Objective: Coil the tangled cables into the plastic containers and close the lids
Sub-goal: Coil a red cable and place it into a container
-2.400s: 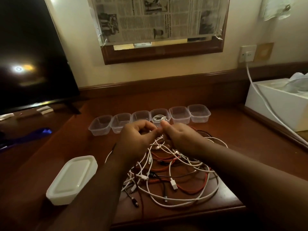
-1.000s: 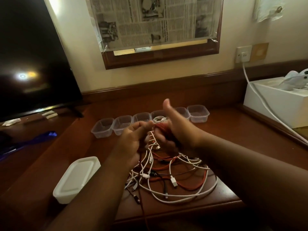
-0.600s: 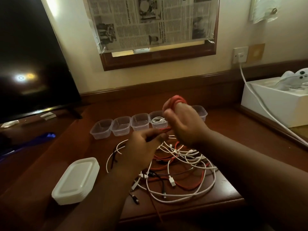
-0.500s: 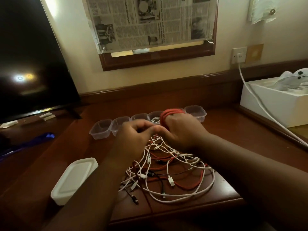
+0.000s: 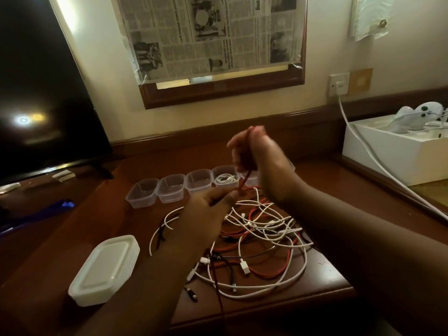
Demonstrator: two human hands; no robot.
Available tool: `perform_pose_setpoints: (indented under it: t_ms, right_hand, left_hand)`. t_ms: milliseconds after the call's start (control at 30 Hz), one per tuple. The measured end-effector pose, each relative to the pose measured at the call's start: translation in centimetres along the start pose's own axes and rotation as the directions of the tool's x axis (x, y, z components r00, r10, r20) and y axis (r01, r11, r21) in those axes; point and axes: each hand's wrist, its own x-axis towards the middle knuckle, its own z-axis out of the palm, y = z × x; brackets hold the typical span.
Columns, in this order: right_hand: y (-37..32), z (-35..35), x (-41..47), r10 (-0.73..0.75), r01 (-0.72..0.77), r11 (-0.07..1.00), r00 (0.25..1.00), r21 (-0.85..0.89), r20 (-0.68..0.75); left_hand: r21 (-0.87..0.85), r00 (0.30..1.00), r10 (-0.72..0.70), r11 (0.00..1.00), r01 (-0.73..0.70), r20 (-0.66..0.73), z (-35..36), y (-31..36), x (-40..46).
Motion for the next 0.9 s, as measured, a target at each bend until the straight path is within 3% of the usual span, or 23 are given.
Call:
perform_pose_setpoints:
  t_ms: [33, 100, 167, 200, 267, 333, 400, 500, 633, 700, 767, 800, 833, 900]
  right_hand:
    - [0.4, 0.0, -0.4, -0.049, 0.053, 0.964, 0.999, -0.261, 0.024]
    - [1.2, 0.3, -1.3, -0.097, 0.17, 0.757, 0.984, -0.631, 0.148]
    - [1.6, 0.9, -1.8, -0.06, 0.218, 0.614, 0.971, -0.759, 0.23]
    - [1.3, 1.3, -1.9, 0.003, 0.18, 0.629, 0.972, -0.757, 0.234]
    - [0.5, 1.9, -1.8, 0.207, -0.061, 0.81, 0.96, -0.583, 0.187]
    - [-0.2, 2.0, -1.5, 0.44, -0.374, 0.88, 0.874, -0.292, 0.205]
    - [-0.5, 1.8, -1.3, 0.553, -0.554, 0.827, 0.767, -0.1, 0.324]
    - [-0.9, 1.3, -1.0, 0.599, -0.687, 0.726, 0.649, 0.025, 0.469]
    - [-1.0, 0.9, -1.4, 0.529, -0.779, 0.61, 0.538, 0.147, 0.656]
    - [-0.8, 1.2, -1.4, 0.371, -0.776, 0.504, 0.591, 0.38, 0.716]
    - [-1.0, 1.6, -1.4, 0.224, -0.685, 0.381, 0.72, 0.621, 0.656]
    - [-1.2, 1.8, -1.3, 0.189, -0.612, 0.356, 0.787, 0.706, 0.587]
    - [-1.3, 1.9, -1.2, 0.178, -0.526, 0.38, 0.849, 0.761, 0.497]
    - [-1.2, 2.0, -0.8, 0.182, -0.332, 0.542, 0.943, 0.772, 0.278]
  left_hand:
    - [0.038, 0.999, 0.046, 0.998, -0.046, 0.006, -0.5, 0.3, 0.1]
    - [0.136, 0.99, 0.135, 0.981, -0.139, 0.043, -1.5, 1.2, 0.2]
    - [0.276, 0.973, 0.226, 0.933, -0.229, 0.043, -2.3, 1.7, 0.5]
    - [0.314, 0.965, 0.26, 0.914, -0.257, 0.033, -2.7, 1.8, 0.8]
    - [0.264, 0.961, 0.274, 0.926, -0.272, 0.03, -3.3, 2.1, 1.3]
    - [0.159, 0.97, 0.242, 0.957, -0.242, 0.022, -3.6, 1.9, 1.5]
    - [-0.018, 0.984, 0.175, 0.984, -0.175, 0.015, -3.6, 1.7, 1.6]
    - [-0.242, 0.996, 0.065, 0.969, -0.046, 0.068, -3.4, 1.5, 1.7]
    - [-0.397, 0.974, 0.019, 0.915, 0.075, 0.227, -3.1, 0.9, 1.8]
    - [-0.59, 0.971, -0.034, 0.789, 0.172, 0.237, -2.3, 1.0, 1.6]
    - [-0.691, 0.971, -0.142, 0.683, 0.238, 0.194, -1.2, 1.1, 1.4]
    - [-0.688, 0.97, -0.186, 0.683, 0.243, 0.158, -0.7, 1.0, 1.3]
    - [-0.677, 0.969, -0.21, 0.696, 0.241, 0.13, -0.1, 0.8, 1.2]
    - [-0.611, 0.971, -0.211, 0.756, 0.236, 0.114, 0.7, 0.4, 0.8]
